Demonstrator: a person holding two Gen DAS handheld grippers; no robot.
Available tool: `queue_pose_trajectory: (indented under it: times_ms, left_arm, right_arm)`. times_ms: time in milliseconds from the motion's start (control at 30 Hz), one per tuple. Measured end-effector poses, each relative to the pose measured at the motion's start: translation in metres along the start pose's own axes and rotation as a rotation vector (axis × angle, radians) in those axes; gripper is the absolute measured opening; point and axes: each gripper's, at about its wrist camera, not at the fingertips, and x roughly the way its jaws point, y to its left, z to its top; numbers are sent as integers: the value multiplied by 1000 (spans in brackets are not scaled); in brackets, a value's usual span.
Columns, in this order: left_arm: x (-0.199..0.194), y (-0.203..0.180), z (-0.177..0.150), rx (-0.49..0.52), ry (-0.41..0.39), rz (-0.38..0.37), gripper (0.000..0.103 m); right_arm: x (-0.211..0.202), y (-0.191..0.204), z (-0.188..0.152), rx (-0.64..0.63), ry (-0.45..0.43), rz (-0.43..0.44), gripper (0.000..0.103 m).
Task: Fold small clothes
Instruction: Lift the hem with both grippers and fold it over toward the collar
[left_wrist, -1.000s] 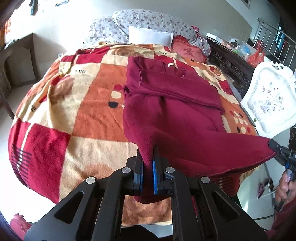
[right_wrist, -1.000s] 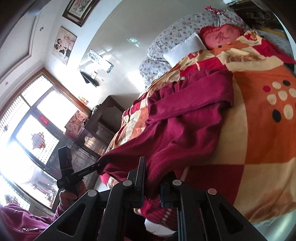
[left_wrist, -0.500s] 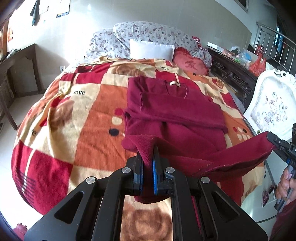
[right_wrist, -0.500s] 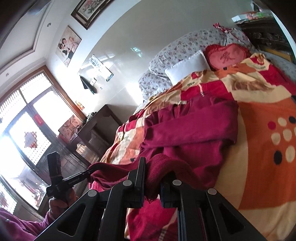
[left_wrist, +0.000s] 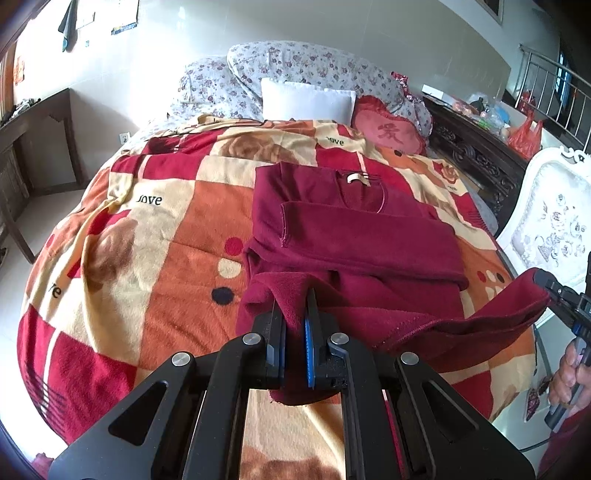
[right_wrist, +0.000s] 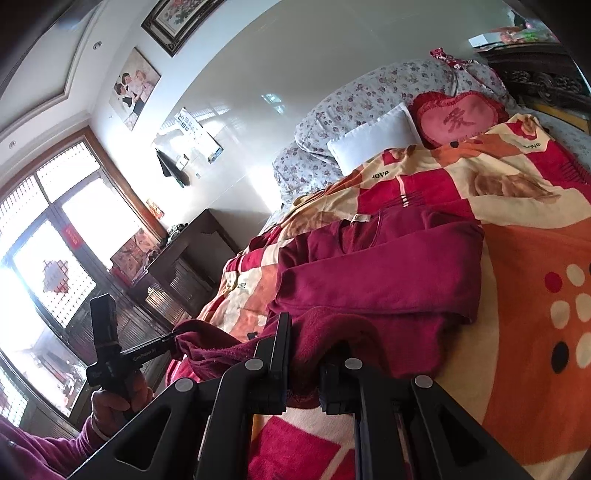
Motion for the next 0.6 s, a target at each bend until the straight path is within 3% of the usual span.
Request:
queue_pose_trajectory:
  times_ms: [367,600]
  left_arm:
    - [33,-14,40,18,-5,-8,6]
    - [81,-17,86,5,12,-16,6]
  right_arm:
    - [25,-26,32,12,1,-32,11]
    - [55,-49,76,-14,2,-124,11]
